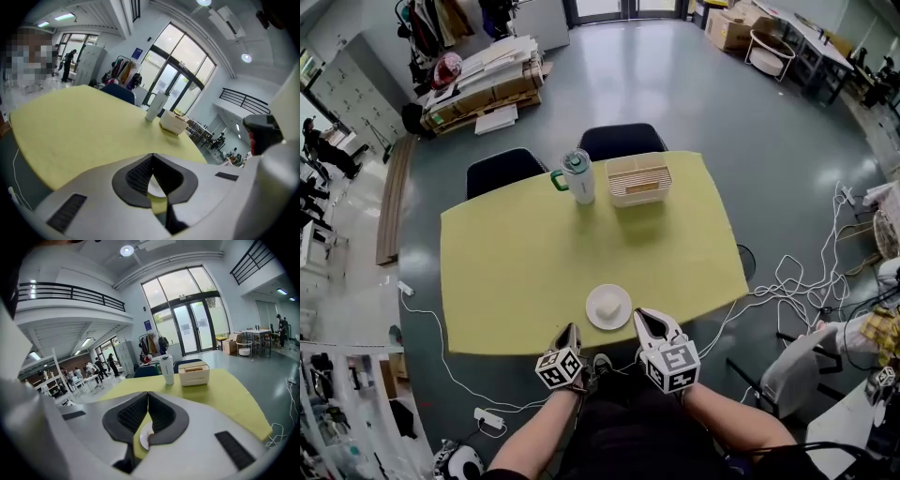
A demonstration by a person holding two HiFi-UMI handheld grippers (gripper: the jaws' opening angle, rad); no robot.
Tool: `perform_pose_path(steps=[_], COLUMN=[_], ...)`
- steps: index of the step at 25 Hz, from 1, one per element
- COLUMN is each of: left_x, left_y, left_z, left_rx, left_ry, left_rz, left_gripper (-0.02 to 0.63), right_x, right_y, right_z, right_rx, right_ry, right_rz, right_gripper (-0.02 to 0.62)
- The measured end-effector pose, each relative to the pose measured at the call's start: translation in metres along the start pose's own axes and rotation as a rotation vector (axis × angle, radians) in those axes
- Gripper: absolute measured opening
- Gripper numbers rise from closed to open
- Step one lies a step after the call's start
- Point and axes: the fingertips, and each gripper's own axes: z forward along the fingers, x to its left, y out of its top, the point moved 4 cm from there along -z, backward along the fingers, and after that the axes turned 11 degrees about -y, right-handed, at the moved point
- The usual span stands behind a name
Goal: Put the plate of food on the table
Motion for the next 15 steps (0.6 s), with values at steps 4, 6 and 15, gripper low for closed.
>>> perform_pose_path(steps=[4, 6, 15], left_x=[-0.025, -0.041, -0.119], left_y=[0.038, 0.053, 0.104], left_z=[-0.029, -0.046, -0.093], left_rx=[-0.076, -0.105, -0.133], left_ry=[-0.030, -0.064, -0.196], left_rz=[0.077, 0.104, 0.248], left_gripper=[0.009, 0.009, 0.008], right_x=[0.008, 0.015, 0.034], right_y=[0.012, 0.016, 0.047], right_z=[-0.003, -0.009, -0.033], right_rx=[-0.021, -0.022, -0.050], right_ry=[0.013, 0.026, 0.079], right_rz=[-0.001, -0.003, -0.040], right_gripper=[0.012, 0.012, 0.012])
